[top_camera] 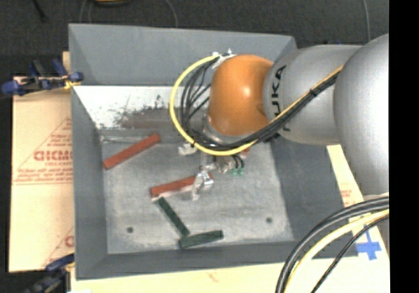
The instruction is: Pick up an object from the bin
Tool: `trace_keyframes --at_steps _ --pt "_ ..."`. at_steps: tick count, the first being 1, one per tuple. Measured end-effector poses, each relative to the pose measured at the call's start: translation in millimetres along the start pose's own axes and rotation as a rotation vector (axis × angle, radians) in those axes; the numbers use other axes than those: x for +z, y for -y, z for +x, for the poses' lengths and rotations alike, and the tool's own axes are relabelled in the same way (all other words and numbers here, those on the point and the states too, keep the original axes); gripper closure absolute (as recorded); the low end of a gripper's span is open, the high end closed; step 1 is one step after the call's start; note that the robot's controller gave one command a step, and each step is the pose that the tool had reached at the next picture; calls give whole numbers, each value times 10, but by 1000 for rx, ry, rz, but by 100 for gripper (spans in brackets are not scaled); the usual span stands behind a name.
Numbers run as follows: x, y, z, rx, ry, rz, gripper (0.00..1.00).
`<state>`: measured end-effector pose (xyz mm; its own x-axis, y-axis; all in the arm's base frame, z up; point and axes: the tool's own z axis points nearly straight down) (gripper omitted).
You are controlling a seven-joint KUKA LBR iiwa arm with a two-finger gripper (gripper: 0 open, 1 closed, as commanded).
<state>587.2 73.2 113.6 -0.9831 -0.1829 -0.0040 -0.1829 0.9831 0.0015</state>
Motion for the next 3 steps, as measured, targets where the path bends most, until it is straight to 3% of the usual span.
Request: trace_keyframes --at_steps 1,2,3 --pt "379 165 2 -60 1 3 0" --pt "292 130 2 -61 0 0 100" --pt "292 130 2 -61 0 0 100"
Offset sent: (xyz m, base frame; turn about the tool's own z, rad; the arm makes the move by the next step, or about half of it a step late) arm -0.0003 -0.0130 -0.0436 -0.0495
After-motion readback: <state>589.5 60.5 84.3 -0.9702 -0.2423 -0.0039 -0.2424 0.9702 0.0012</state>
